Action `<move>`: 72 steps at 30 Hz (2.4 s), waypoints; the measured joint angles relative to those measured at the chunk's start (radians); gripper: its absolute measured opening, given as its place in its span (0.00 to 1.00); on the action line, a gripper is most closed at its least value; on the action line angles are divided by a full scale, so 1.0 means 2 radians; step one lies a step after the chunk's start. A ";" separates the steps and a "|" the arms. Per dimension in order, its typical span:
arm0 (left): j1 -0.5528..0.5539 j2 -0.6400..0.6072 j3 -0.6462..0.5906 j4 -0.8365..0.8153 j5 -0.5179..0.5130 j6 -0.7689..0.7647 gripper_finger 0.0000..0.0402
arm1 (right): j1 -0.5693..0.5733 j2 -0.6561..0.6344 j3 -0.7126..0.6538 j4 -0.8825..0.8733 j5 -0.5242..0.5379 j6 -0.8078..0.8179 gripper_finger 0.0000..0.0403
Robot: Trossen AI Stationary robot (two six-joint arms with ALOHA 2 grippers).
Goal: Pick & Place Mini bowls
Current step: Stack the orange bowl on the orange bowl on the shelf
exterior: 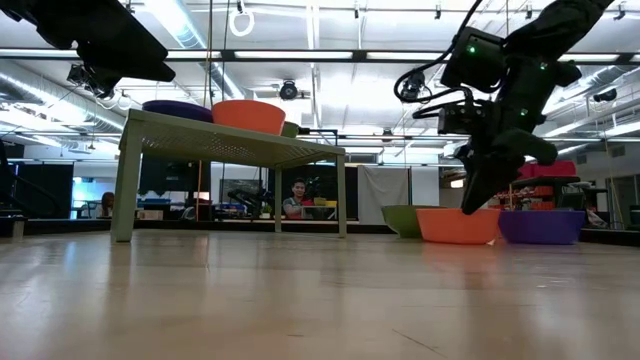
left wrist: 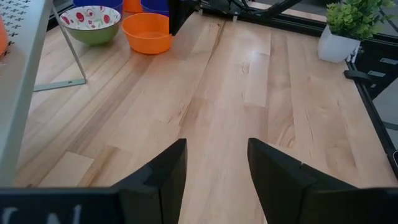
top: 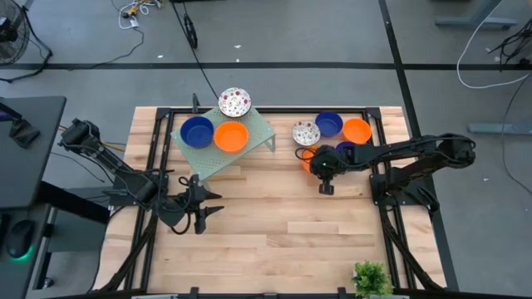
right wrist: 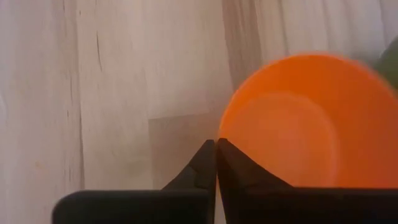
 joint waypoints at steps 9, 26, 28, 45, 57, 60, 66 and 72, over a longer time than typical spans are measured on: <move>0.000 0.000 0.000 0.000 0.000 0.000 0.43 | 0.088 0.000 0.020 0.001 -0.084 -0.028 0.00; 0.000 0.000 0.000 0.004 0.000 0.000 0.43 | 0.161 0.048 0.290 0.063 0.029 -0.340 0.00; 0.000 0.000 0.000 0.006 0.000 0.000 0.43 | 0.142 0.079 0.340 0.051 0.026 -0.380 0.00; 0.000 0.000 0.001 0.007 0.000 0.004 0.43 | 0.000 0.292 0.583 -0.060 -0.075 -0.448 0.00; 0.000 0.000 0.001 0.007 0.000 0.004 0.43 | -0.007 0.305 0.582 -0.063 -0.073 -0.433 0.02; 0.000 0.000 0.001 0.007 0.000 0.004 0.43 | -0.010 0.305 0.582 -0.063 -0.067 -0.427 0.02; 0.000 0.000 0.001 0.007 0.000 0.004 0.43 | -0.013 0.305 0.582 -0.064 -0.066 -0.412 0.03; 0.000 0.000 0.001 0.007 0.000 0.004 0.43 | -0.014 0.305 0.574 -0.061 -0.066 -0.410 0.04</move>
